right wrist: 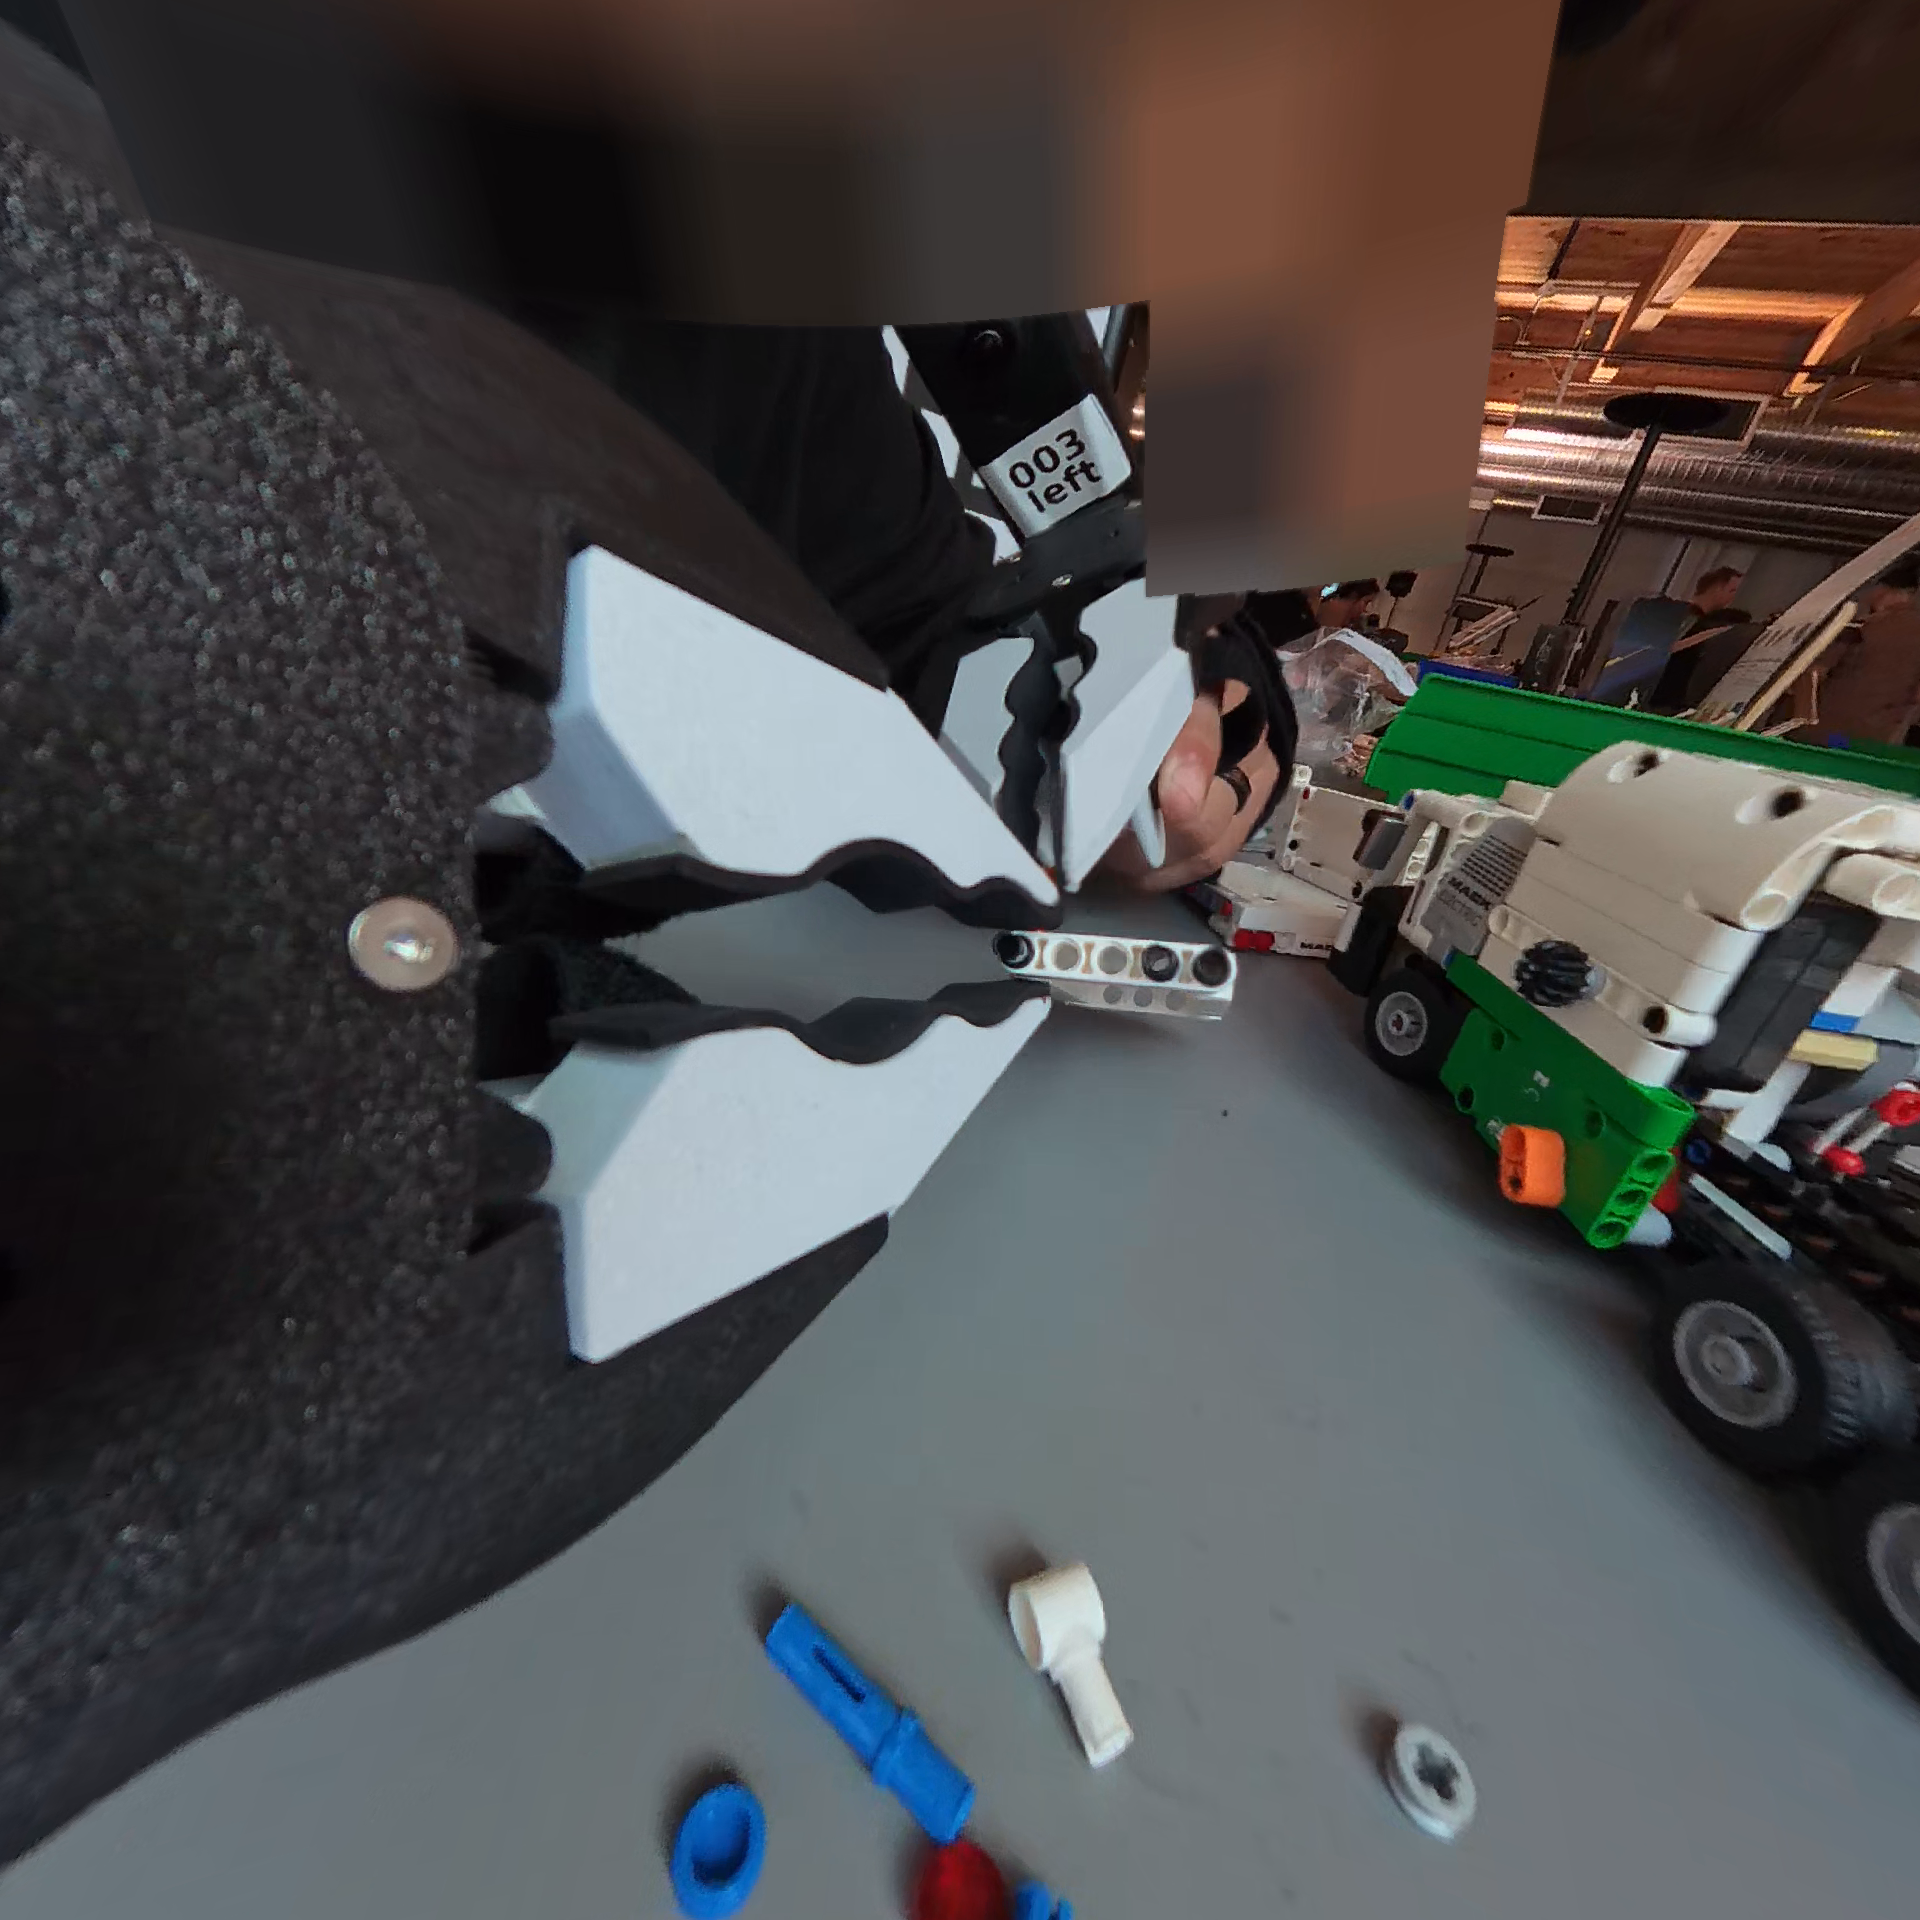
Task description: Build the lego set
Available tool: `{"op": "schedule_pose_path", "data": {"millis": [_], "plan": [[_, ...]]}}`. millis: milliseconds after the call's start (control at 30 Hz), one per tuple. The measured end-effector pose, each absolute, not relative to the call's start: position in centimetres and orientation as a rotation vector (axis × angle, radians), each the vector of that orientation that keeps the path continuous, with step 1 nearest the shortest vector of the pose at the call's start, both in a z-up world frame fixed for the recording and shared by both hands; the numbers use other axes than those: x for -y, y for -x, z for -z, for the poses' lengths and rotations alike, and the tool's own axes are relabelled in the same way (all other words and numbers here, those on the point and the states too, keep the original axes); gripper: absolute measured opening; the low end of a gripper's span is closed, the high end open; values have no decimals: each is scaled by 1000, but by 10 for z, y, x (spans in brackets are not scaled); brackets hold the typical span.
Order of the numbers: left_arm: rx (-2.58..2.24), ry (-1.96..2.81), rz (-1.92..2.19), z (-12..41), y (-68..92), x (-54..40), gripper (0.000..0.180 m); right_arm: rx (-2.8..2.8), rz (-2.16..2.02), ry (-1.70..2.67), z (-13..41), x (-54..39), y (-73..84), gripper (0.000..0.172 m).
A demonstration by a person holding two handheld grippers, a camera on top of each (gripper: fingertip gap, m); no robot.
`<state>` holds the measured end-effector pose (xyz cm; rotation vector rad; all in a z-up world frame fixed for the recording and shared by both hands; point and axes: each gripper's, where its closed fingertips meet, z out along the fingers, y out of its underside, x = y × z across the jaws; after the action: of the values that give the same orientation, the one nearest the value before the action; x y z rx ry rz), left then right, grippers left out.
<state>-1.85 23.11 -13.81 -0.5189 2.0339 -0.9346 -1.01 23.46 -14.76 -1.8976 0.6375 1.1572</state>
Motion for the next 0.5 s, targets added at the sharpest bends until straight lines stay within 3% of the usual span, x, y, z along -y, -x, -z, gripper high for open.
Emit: {"op": "schedule_pose_path", "data": {"millis": [300,500], "plan": [[-2103,582,966,148,19,-233,7,-436,-1332,2177,167,-193,76,8],[-2202,561,954,163,26,-221,7,-425,-1257,2105,161,-192,67,11]]}}
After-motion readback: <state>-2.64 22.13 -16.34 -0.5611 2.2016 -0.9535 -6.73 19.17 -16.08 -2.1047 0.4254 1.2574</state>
